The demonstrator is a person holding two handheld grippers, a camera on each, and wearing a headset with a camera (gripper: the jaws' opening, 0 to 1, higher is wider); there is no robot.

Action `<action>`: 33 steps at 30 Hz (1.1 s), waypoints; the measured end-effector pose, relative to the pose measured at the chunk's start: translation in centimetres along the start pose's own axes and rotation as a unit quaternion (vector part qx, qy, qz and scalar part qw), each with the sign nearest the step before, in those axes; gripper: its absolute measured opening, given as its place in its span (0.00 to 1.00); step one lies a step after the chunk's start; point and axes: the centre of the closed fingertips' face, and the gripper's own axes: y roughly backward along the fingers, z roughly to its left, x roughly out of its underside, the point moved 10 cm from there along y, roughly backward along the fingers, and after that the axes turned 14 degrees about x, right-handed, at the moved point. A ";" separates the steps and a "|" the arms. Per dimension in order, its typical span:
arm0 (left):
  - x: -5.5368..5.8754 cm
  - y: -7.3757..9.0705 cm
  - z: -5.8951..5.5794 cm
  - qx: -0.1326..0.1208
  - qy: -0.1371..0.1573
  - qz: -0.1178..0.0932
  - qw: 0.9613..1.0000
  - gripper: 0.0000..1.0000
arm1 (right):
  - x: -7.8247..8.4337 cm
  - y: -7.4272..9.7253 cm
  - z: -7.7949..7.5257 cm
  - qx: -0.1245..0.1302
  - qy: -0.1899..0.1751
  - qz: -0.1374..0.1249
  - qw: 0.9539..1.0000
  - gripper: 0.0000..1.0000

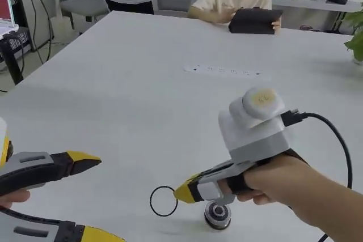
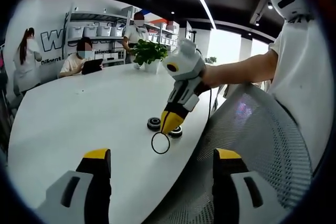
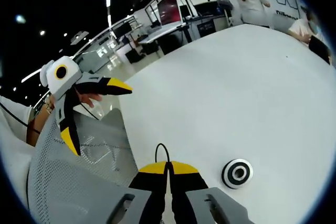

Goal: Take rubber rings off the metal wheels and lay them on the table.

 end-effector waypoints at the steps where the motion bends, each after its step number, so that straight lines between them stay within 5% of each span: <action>1: 0.0 0.0 0.0 0.001 0.001 0.000 1.000 0.77 | 0.2 -0.1 -0.1 0.005 -0.003 -0.002 1.000 0.00; 22: 0.1 -0.1 0.0 -0.003 0.008 -0.001 1.000 0.76 | 2.1 -1.4 -0.8 0.031 -0.008 0.016 0.999 0.00; 33: 0.0 -0.1 0.0 -0.003 0.009 -0.001 1.000 0.76 | 1.8 -0.9 -1.2 0.042 -0.007 0.005 0.999 0.11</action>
